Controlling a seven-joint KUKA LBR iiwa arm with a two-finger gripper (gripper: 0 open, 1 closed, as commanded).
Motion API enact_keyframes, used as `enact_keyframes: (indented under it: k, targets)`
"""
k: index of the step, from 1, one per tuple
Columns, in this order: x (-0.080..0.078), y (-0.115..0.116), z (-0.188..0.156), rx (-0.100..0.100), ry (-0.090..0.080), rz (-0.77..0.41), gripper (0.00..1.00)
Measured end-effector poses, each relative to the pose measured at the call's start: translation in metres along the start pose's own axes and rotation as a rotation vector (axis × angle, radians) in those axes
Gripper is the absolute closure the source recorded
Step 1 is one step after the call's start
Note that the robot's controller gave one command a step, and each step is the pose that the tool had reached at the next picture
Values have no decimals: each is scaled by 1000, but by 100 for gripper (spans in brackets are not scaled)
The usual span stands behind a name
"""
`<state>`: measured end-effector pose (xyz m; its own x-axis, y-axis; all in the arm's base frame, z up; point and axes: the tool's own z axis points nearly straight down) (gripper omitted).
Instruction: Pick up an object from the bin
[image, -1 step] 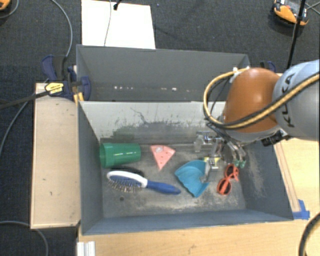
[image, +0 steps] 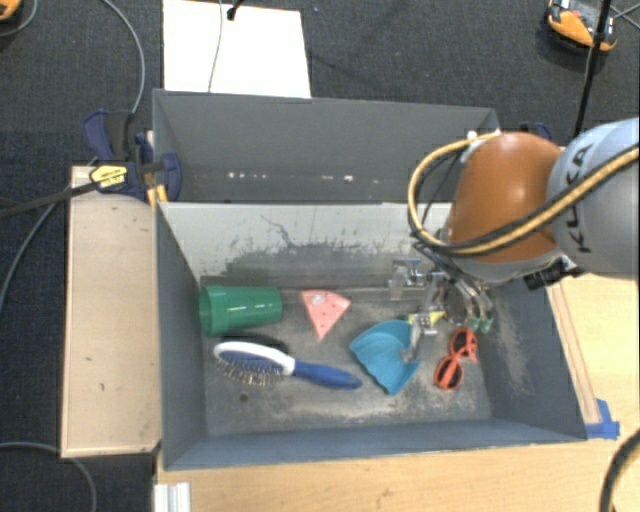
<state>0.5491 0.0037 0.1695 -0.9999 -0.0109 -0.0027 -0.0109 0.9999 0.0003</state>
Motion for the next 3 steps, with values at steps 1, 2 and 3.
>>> enact_keyframes:
  k: [1,2,3]
  targets:
    - [-2,1,24,0,-5,-64,0]
    - [1,13,70,1,-3,-269,0]
    - [-11,9,100,1,-7,-390,0]
